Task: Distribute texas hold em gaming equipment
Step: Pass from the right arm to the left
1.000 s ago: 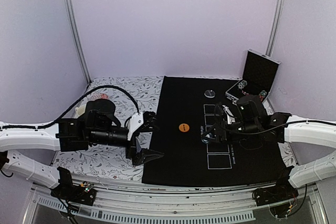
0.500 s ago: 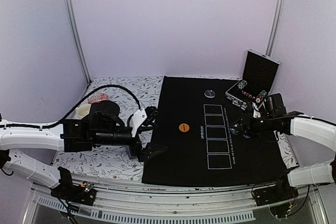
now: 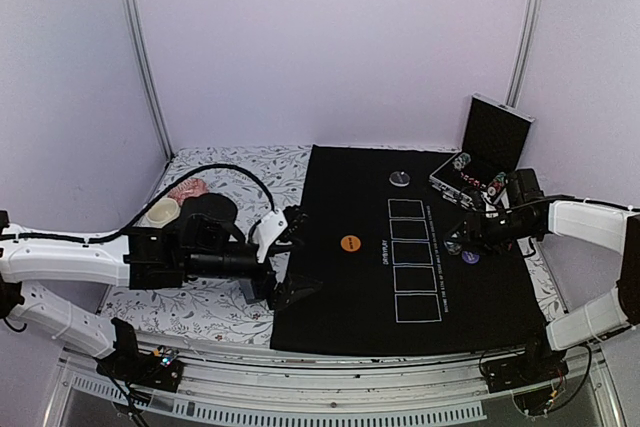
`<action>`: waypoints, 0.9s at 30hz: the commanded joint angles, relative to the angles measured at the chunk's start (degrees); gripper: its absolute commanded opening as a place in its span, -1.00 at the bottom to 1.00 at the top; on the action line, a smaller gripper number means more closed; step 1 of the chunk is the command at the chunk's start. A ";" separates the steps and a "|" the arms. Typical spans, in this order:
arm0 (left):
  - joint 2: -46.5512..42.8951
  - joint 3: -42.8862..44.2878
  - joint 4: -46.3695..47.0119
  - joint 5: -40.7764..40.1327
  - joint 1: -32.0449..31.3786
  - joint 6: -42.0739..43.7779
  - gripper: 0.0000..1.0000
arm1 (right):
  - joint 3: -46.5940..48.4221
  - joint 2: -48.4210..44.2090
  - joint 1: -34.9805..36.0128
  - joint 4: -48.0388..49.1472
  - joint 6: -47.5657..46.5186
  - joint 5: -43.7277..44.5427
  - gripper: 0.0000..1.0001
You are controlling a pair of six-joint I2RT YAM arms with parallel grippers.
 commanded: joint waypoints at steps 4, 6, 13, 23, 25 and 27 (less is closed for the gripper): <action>4.11 0.49 4.73 4.43 -0.89 5.47 0.96 | 0.03 0.90 2.59 -2.54 -0.94 -8.66 -0.96; 6.07 1.37 4.79 5.62 -0.84 7.16 0.96 | 0.03 0.97 5.44 -1.56 -0.51 -9.63 -0.96; 10.59 -0.62 10.72 10.30 -0.91 11.41 0.96 | -0.99 2.16 20.20 15.12 13.10 -11.36 -0.96; 26.90 -6.63 44.12 14.14 -0.90 13.10 0.96 | -5.66 7.87 29.87 34.17 25.86 -10.31 -0.96; 31.18 -4.92 48.93 12.47 -0.91 13.14 0.96 | -7.18 6.92 29.88 35.22 26.87 -9.20 -0.96; 34.98 -3.51 54.29 11.69 -0.97 13.95 0.96 | -9.01 6.86 29.86 36.52 27.49 -9.24 -0.96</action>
